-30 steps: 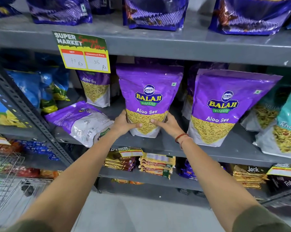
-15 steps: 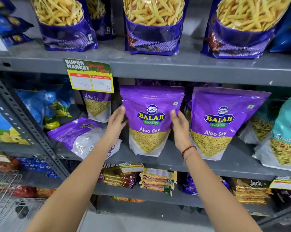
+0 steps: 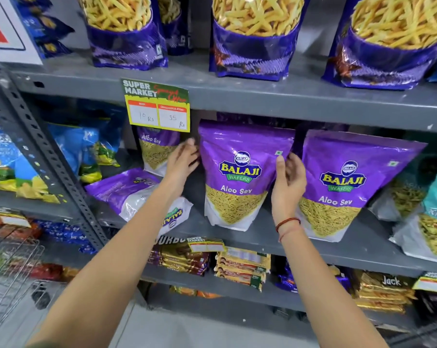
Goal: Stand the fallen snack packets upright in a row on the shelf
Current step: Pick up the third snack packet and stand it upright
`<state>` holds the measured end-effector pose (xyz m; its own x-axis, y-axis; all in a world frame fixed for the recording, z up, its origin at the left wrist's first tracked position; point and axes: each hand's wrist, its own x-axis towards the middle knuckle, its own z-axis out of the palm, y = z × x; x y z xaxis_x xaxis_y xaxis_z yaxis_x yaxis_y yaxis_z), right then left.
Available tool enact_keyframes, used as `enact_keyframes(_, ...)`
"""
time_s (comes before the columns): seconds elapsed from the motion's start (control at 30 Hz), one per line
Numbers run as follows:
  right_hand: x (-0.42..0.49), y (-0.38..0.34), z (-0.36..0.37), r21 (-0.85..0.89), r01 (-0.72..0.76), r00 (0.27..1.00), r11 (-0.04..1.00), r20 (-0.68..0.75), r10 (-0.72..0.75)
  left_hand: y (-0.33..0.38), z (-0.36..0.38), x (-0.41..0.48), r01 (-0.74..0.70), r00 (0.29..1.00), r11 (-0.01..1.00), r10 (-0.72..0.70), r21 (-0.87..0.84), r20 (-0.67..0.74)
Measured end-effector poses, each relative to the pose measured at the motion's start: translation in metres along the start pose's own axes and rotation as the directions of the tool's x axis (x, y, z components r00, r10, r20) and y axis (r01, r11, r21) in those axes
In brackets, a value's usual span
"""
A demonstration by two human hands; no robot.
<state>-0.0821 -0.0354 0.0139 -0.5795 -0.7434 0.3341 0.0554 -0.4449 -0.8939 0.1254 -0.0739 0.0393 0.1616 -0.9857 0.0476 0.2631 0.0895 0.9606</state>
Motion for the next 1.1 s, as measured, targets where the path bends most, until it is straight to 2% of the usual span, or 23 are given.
enact_keyframes(0.07, -0.021, -0.002, 0.004, -0.147, 0.181, 0.978, 0.972, -0.080, -0.194, 0.004, -0.015, -0.001, -0.022, 0.996, 0.999, 0.027, 0.049, -0.085)
enact_keyframes(0.13, -0.044, 0.000, 0.014, -0.328, 0.407, 0.901, 0.852, -0.011, -0.435, 0.006, -0.034, -0.004, -0.066, 0.968, 0.992, 0.091, 0.111, -0.235)
enact_keyframes(0.17, -0.052, 0.002, 0.022, -0.375, 0.483, 0.862, 0.791, 0.043, -0.505, 0.004, -0.044, -0.006, -0.074, 0.940, 0.983, 0.125, 0.170, -0.318)
enact_keyframes(0.23, -0.066, 0.003, 0.042, -0.358, 0.531, 0.845, 0.768, 0.167, -0.507, -0.002, -0.070, -0.008, -0.034, 0.865, 0.952, 0.181, 0.305, -0.468)
enact_keyframes(0.27, -0.071, 0.004, 0.052, -0.321, 0.532, 0.845, 0.783, 0.260, -0.467, -0.005, -0.081, -0.009, -0.006, 0.829, 0.936, 0.202, 0.352, -0.522)
enact_keyframes(0.33, -0.079, 0.009, 0.075, -0.287, 0.477, 0.811, 0.831, 0.508, -0.290, -0.014, -0.104, -0.009, 0.115, 0.772, 0.901, 0.183, 0.417, -0.608)
enact_keyframes(0.4, -0.082, 0.021, 0.096, -0.367, 0.416, 0.697, 0.832, 0.717, -0.032, -0.025, -0.119, -0.011, 0.358, 0.706, 0.818, 0.078, 0.450, -0.703)
enact_keyframes(0.43, -0.082, 0.028, 0.107, -0.429, 0.406, 0.639, 0.807, 0.764, 0.084, -0.033, -0.124, -0.013, 0.463, 0.670, 0.773, 0.015, 0.434, -0.742)
enact_keyframes(0.5, -0.082, 0.044, 0.124, -0.589, 0.362, 0.570, 0.723, 0.753, 0.329, -0.049, -0.127, -0.016, 0.602, 0.606, 0.711, -0.112, 0.363, -0.787)
enact_keyframes(0.57, -0.084, 0.059, 0.136, -0.746, 0.290, 0.514, 0.599, 0.650, 0.560, -0.061, -0.127, -0.019, 0.662, 0.613, 0.706, -0.316, 0.252, -0.724)
enact_keyframes(0.6, -0.087, 0.065, 0.139, -0.791, 0.261, 0.474, 0.553, 0.604, 0.641, -0.064, -0.127, -0.022, 0.657, 0.622, 0.740, -0.428, 0.142, -0.655)
enact_keyframes(0.67, -0.096, 0.073, 0.145, -0.823, 0.218, 0.429, 0.525, 0.564, 0.706, -0.063, -0.127, -0.030, 0.643, 0.645, 0.764, -0.572, -0.045, -0.507)
enact_keyframes(0.73, -0.101, 0.075, 0.147, -0.827, 0.137, 0.480, 0.545, 0.537, 0.694, -0.063, -0.132, -0.036, 0.694, 0.638, 0.720, -0.623, -0.013, -0.453)
enact_keyframes(0.8, -0.099, 0.071, 0.151, -0.817, 0.100, 0.532, 0.567, 0.526, 0.664, -0.060, -0.144, -0.040, 0.701, 0.663, 0.711, -0.628, 0.046, -0.407)
enact_keyframes(0.87, -0.090, 0.066, 0.157, -0.799, 0.084, 0.539, 0.595, 0.538, 0.647, -0.050, -0.157, -0.046, 0.684, 0.702, 0.727, -0.631, 0.063, -0.330)
enact_keyframes(0.93, -0.080, 0.064, 0.162, -0.777, -0.032, 0.514, 0.629, 0.527, 0.677, -0.038, -0.169, -0.052, 0.666, 0.733, 0.744, -0.638, 0.057, -0.238)
enact_keyframes(0.97, -0.077, 0.064, 0.164, -0.769, -0.128, 0.478, 0.626, 0.505, 0.718, -0.033, -0.175, -0.055, 0.658, 0.743, 0.752, -0.636, 0.050, -0.208)
enact_keyframes(1.0, -0.079, 0.064, 0.166, -0.774, -0.220, 0.403, 0.594, 0.483, 0.778, -0.029, -0.182, -0.058, 0.649, 0.752, 0.760, -0.631, 0.041, -0.191)
enact_keyframes(1.1, -0.090, 0.066, 0.170, -0.777, -0.413, 0.049, 0.476, 0.502, 0.863, -0.023, -0.191, -0.069, 0.639, 0.768, 0.767, -0.631, 0.059, -0.109)
